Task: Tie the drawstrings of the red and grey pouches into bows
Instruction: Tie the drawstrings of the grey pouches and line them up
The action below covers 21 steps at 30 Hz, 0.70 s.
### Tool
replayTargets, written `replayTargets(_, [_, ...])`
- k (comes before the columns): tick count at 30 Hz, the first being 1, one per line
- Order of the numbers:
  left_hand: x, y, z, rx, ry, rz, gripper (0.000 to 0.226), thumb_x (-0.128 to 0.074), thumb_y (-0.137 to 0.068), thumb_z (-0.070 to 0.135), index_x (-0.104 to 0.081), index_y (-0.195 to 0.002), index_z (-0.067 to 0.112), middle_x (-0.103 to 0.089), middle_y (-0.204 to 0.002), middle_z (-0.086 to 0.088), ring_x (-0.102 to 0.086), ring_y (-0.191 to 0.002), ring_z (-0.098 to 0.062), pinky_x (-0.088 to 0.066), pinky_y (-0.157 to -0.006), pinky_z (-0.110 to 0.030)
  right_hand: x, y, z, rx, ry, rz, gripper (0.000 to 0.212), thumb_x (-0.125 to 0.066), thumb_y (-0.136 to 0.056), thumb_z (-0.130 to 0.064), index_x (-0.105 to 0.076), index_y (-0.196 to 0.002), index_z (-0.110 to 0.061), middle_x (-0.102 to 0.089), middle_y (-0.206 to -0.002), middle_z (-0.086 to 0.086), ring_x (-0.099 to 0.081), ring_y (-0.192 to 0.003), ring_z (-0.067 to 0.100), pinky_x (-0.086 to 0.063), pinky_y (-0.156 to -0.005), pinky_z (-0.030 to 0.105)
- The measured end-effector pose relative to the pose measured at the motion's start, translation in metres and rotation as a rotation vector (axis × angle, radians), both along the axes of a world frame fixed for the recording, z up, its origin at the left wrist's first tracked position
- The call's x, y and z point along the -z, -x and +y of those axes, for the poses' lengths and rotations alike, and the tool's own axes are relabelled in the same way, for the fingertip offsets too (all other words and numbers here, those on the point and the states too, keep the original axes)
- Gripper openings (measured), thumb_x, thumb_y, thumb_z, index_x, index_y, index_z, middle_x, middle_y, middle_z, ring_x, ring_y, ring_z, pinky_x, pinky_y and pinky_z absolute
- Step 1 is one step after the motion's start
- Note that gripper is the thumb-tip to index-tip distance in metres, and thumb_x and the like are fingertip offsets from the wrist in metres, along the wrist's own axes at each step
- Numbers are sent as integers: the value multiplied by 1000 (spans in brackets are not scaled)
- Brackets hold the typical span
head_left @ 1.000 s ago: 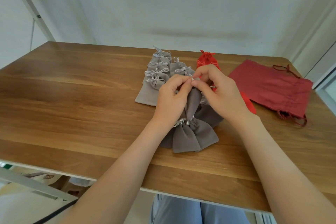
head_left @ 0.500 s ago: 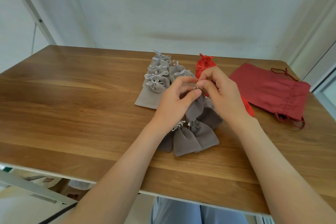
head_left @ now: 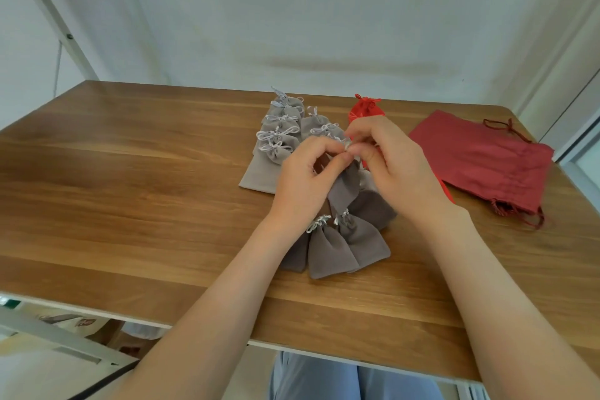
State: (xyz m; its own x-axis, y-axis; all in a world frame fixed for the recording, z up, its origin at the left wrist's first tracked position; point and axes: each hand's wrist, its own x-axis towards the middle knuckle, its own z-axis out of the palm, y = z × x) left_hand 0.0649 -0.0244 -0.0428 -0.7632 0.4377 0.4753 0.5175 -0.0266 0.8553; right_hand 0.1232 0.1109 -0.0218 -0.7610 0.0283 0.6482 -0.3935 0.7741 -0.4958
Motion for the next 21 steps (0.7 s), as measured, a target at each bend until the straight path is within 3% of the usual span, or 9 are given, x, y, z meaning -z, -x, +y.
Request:
replayTargets(4, [-6, -1, -1, -20, -177, -127, 13, -62, -90, 11, -66, -85, 22, -62, -80, 12, -55, -78, -2, -42, -74, -18, 0, 0, 2, 81, 59, -78, 29, -49, -95, -12, -61, -121, -11, -57, -108, -10, -50, -100, 1, -35, -85, 2])
replayTargets(9, [-6, -1, 0, -6, -269, -230, 17, -64, -87, 8, -68, -84, 25, -68, -84, 9, -61, -87, -9, -47, -80, -24, -4, -1, -8, 54, 2, -241, 31, -50, -97, -26, -60, -126, -23, -67, -107, -4, -56, -98, 16, -40, -82, 28])
replayTargets(12, [-8, -1, 0, -47, -293, -269, 15, -67, -84, 7, -69, -83, 22, -69, -83, 8, -61, -84, -9, -47, -76, -20, -2, 3, -7, 100, 45, -262, 26, -56, -93, -29, -65, -116, -22, -68, -96, 0, -56, -91, 17, -39, -74, 26])
replayTargets(15, [-6, -2, 2, -78, -301, -289, 18, -68, -84, 10, -71, -80, 27, -69, -83, 8, -58, -82, -14, -49, -75, -24, 3, 6, -10, 165, 20, -247, 14, -63, -88, -30, -60, -92, -17, -49, -68, -12, -41, -68, 8, -32, -59, 16])
replayTargets(17, [-5, -4, 4, -54, -339, -322, 23, -67, -85, 8, -73, -78, 30, -70, -86, 6, -59, -86, -17, -50, -79, -27, 6, 8, -14, 193, -43, -222, 19, -63, -89, -29, -50, -84, -16, -42, -66, -13, -36, -67, 8, -28, -57, 24])
replayTargets(19, [-6, -7, 6, 3, -402, -375, 19, -62, -86, 3, -72, -83, 20, -71, -89, 1, -64, -88, -13, -51, -77, -22, 7, 8, -17, 205, -108, -189, 19, -62, -89, -27, -46, -84, -20, -36, -67, -15, -36, -70, 11, -18, -56, 30])
replayTargets(21, [-8, -8, 7, 19, -437, -427, 11, -58, -89, 0, -67, -93, 5, -71, -84, 4, -63, -75, -1, -47, -65, -13, 6, 9, -18, 218, -128, -169, 12, -62, -89, -27, -55, -95, -19, -34, -67, -17, -36, -73, 10, -21, -55, 26])
